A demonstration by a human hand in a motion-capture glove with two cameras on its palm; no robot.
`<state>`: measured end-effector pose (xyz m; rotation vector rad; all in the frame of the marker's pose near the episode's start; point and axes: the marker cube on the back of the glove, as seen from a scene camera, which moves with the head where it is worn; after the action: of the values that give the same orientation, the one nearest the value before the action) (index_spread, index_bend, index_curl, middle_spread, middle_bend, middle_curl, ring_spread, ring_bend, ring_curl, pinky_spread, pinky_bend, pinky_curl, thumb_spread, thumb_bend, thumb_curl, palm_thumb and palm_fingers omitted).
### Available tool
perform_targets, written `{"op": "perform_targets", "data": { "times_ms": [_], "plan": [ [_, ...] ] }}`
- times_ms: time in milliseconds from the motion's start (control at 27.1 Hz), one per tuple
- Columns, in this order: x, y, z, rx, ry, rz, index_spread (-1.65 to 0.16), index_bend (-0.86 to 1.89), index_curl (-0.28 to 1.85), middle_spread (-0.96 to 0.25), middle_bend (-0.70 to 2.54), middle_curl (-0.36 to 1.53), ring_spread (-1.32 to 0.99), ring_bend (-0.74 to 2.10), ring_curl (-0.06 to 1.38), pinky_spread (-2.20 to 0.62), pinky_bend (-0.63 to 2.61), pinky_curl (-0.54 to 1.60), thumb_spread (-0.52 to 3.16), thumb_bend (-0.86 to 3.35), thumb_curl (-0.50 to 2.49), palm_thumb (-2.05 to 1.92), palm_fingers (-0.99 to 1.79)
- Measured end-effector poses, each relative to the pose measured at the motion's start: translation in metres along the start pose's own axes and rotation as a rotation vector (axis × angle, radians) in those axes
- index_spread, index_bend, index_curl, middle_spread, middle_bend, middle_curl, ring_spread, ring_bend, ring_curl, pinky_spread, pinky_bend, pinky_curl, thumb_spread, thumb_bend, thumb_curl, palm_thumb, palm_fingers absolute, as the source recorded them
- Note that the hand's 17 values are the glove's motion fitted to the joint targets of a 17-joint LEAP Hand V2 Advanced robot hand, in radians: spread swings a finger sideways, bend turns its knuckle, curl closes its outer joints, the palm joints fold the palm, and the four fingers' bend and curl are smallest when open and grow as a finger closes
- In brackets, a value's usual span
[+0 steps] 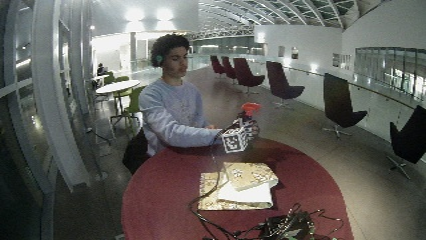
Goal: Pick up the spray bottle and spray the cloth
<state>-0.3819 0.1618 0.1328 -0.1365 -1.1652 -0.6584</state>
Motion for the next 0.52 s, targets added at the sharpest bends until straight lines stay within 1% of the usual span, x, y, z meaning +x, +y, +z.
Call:
{"op": "perform_targets", "data": {
  "times_ms": [332,406,442,516],
  "plan": [
    [0.008,0.007,-0.006,0.002,0.019,0.005,-0.23,0.15,0.43,-0.07,0.32,0.5,-0.06,0.42,0.42,0.22,0.13,0.23,1.1,-0.02,0.38,0.64,0.98],
    [0.002,0.01,-0.014,0.008,0.034,-0.004,-0.24,0.13,0.42,-0.07,0.33,0.51,-0.05,0.38,0.41,0.22,0.13,0.23,1.1,-0.03,0.37,0.62,0.87],
    [-0.002,0.013,-0.02,0.012,0.044,-0.012,-0.25,0.11,0.41,-0.06,0.33,0.51,-0.05,0.34,0.41,0.22,0.15,0.24,1.1,-0.04,0.37,0.61,0.77],
    [-0.014,0.02,-0.037,0.017,0.083,-0.035,-0.26,0.1,0.41,-0.06,0.34,0.51,-0.04,0.33,0.41,0.22,0.18,0.25,1.09,-0.03,0.37,0.61,0.71]
  ]
}}
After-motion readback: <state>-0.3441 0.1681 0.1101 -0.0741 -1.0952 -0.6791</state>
